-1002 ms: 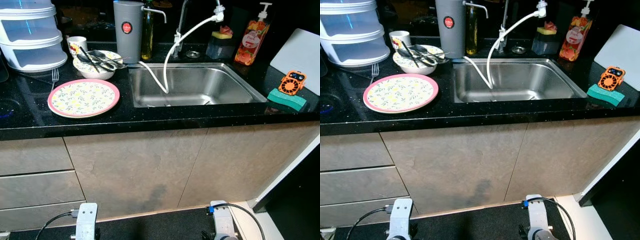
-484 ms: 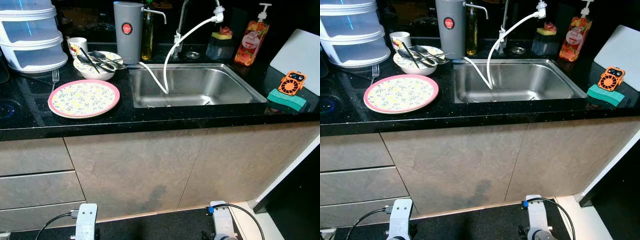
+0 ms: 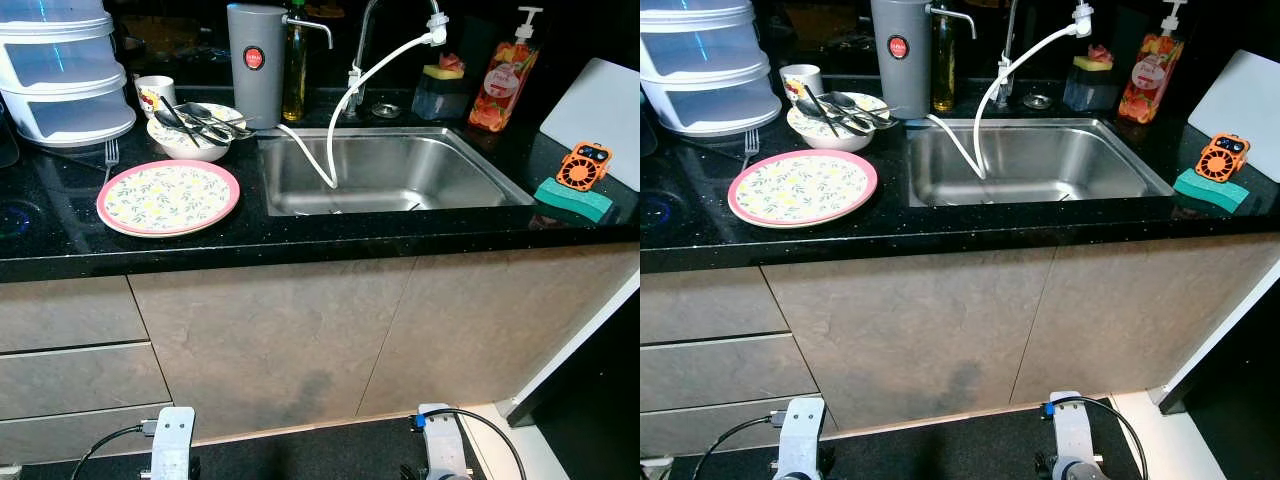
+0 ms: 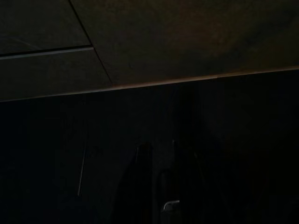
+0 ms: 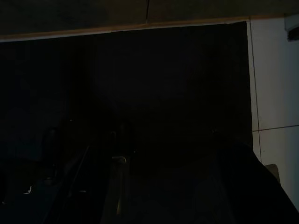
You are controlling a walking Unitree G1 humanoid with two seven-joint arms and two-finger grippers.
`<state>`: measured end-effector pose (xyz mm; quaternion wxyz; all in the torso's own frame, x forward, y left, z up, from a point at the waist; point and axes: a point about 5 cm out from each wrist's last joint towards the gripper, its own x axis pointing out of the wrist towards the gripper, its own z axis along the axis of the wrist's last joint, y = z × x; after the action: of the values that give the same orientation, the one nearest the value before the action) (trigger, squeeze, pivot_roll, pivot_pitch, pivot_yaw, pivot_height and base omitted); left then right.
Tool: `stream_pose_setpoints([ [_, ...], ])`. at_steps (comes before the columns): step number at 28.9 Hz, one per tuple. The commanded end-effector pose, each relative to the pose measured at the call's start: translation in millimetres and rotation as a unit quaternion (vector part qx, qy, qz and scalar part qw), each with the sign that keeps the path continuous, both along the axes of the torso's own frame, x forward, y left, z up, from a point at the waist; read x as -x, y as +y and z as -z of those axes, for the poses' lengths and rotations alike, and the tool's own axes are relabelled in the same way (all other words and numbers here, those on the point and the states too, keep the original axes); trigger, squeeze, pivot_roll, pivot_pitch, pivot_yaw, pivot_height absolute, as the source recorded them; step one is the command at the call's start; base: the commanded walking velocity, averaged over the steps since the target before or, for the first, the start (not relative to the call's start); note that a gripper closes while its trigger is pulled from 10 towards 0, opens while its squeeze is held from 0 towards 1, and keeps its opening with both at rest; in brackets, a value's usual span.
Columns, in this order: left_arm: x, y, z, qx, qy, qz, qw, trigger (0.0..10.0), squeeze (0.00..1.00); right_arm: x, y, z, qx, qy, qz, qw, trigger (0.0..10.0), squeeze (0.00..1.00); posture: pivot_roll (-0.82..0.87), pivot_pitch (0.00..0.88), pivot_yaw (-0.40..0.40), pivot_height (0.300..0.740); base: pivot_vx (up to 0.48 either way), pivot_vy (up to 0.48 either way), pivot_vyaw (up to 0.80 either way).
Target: Kitchen organization
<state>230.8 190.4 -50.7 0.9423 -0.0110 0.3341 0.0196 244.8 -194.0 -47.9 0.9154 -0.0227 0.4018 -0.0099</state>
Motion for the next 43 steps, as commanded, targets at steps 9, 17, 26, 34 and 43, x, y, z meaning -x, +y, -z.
stream_pose_setpoints([
  [9, 5.2, 1.9, 3.2, -0.006, 0.01, 0.005, 1.0, 10.0, 0.0, 4.3, -1.7, 2.9, 0.005, 0.01, 0.001, 1.0, 10.0, 0.0, 0.01, 0.096, -0.03, 0.74, 0.0, 0.0, 0.0],
  [17, 7.4, 1.5, 4.8, -0.006, 0.014, 0.005, 1.0, 10.0, 0.0, 3.7, -1.9, 2.5, 0.005, 0.01, 0.003, 1.0, 10.0, 0.0, 0.01, 0.102, -0.028, 0.74, 0.0, 0.0, 0.0],
  [26, 6.2, 1.8, 4.2, -0.006, 0.015, 0.003, 1.0, 10.0, 0.0, 2.7, -2.0, 1.9, 0.003, 0.011, 0.003, 1.0, 10.0, 0.0, 0.02, 0.111, -0.026, 0.74, 0.0, 0.0, 0.0],
  [34, 5.5, 0.6, 3.8, -0.005, 0.013, 0.003, 1.0, 10.0, 0.0, 2.2, -2.5, 1.4, 0.004, 0.009, 0.003, 1.0, 10.0, 0.0, 0.01, 0.113, -0.027, 0.74, 0.0, 0.0, 0.0],
  [43, 6.1, -0.2, 4.4, -0.005, 0.014, 0.005, 1.0, 10.0, 0.0, 2.0, -3.3, 1.2, 0.007, 0.009, 0.003, 1.0, 10.0, 0.0, 0.01, 0.102, -0.027, 0.74, 0.0, 0.0, 0.0],
])
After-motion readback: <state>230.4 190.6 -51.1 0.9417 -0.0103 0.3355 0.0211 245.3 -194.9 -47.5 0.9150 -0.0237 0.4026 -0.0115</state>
